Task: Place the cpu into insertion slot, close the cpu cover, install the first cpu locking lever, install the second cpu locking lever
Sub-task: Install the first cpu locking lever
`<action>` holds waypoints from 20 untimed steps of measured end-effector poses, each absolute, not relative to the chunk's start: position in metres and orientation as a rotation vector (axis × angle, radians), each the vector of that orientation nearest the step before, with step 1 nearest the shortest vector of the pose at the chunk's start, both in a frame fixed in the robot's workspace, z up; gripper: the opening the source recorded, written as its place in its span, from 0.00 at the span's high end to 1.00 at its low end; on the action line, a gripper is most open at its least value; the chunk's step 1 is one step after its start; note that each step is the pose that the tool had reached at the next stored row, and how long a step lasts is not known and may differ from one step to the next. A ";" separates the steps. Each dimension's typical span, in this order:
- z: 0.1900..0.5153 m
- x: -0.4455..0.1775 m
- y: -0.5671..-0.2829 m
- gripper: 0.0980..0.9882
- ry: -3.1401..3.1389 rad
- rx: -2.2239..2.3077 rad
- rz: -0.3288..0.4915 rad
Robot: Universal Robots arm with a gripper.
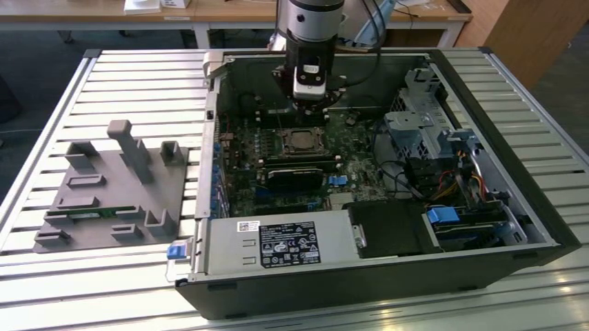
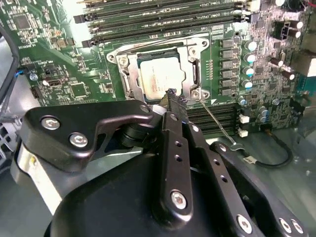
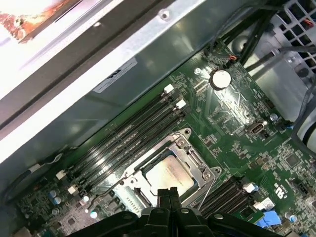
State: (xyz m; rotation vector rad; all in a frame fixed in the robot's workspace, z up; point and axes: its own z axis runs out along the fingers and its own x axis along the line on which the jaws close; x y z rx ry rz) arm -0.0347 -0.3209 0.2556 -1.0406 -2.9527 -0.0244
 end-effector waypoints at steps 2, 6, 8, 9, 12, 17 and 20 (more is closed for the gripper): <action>0.256 -0.035 -0.321 0.99 -2.961 -1.015 -0.024; 0.256 -0.035 -0.321 0.99 -2.981 -0.954 -0.024; 0.256 -0.035 -0.321 0.99 -2.994 -0.917 -0.024; 0.256 -0.035 -0.321 0.99 -3.000 -0.901 -0.025; 0.256 -0.035 -0.321 0.99 -3.018 -0.851 -0.026; 0.256 -0.035 -0.321 0.99 -3.046 -0.762 -0.028; 0.256 -0.035 -0.321 0.99 -3.062 -0.700 -0.029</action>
